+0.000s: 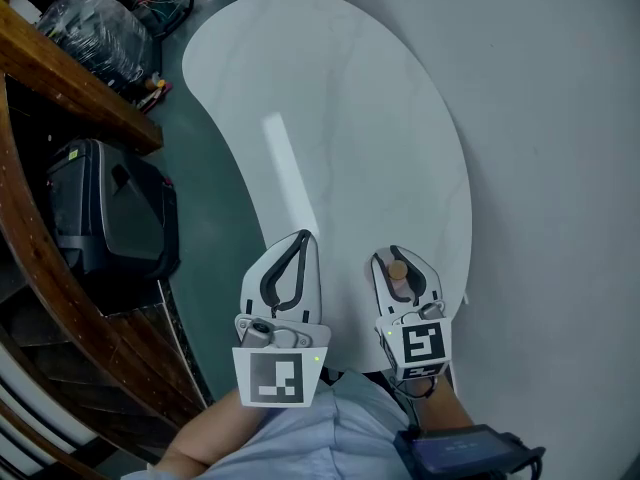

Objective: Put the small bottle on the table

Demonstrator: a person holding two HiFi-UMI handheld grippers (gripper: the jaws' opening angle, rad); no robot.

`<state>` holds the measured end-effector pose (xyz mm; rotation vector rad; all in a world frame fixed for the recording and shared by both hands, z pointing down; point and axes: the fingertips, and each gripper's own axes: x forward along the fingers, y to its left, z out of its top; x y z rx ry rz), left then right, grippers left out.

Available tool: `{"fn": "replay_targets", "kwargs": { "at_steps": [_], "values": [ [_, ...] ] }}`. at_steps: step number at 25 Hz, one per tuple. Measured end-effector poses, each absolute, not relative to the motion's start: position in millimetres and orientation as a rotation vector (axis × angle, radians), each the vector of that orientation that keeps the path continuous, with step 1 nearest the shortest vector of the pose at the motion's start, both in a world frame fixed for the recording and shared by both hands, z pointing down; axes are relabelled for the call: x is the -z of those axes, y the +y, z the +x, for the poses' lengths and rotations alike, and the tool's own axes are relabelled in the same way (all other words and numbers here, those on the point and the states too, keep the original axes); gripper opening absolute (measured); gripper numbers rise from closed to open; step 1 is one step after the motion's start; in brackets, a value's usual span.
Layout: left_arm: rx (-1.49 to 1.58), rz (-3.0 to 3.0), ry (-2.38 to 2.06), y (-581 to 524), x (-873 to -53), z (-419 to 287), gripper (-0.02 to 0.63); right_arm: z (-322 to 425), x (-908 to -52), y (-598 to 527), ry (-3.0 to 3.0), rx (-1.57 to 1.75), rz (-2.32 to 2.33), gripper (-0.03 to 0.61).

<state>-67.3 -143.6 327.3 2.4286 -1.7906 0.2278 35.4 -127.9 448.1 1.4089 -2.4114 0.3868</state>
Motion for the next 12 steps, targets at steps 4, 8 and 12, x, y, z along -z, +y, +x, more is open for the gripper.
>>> {"fn": "replay_targets", "kwargs": {
  "at_steps": [4, 8, 12],
  "values": [
    [-0.242, 2.409, -1.783, -148, -338, -66, -0.002, 37, -452, -130, -2.410, -0.400, 1.404, 0.106],
    [-0.259, 2.408, -1.778, -153, -346, -66, -0.002, 38, -457, -130, -2.402, -0.405, 1.401, 0.106],
    [-0.265, 2.404, -1.774, -156, -347, -67, -0.002, 39, -460, -131, -2.397, -0.409, 1.402, 0.106]
  ]
}}
